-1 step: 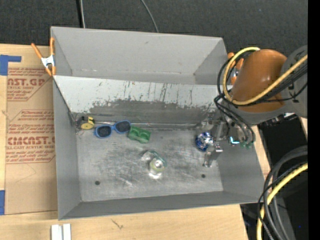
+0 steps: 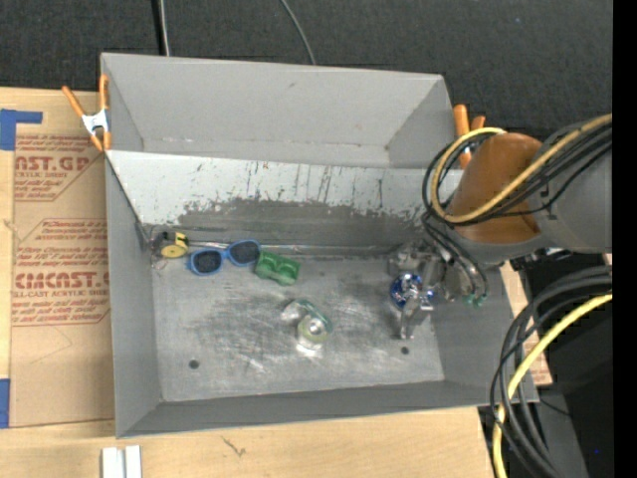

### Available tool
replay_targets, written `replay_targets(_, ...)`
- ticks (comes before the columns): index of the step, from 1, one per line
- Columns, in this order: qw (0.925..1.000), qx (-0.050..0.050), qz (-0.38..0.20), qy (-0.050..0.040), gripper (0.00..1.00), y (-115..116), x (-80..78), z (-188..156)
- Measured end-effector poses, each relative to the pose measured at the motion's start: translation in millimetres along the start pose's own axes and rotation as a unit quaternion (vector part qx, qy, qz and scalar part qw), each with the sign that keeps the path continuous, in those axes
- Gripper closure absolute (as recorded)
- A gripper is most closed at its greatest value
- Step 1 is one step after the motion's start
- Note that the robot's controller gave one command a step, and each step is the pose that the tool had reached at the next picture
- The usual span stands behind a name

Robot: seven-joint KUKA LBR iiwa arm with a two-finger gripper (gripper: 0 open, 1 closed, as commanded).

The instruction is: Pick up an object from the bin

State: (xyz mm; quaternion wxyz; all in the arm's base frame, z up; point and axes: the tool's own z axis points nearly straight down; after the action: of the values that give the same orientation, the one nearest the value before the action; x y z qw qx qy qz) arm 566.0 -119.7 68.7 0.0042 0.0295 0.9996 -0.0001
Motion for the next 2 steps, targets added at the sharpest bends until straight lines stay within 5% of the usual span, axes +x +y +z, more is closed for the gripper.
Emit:
replay_targets(1, 0.9993, 0.0, -0.036, 0.0009, 0.0, -30.7, -12.2, -2.7)
replay_targets(2, 0.9993, 0.0, -0.037, -0.001, 1.0, -29.4, -13.6, -4.5)
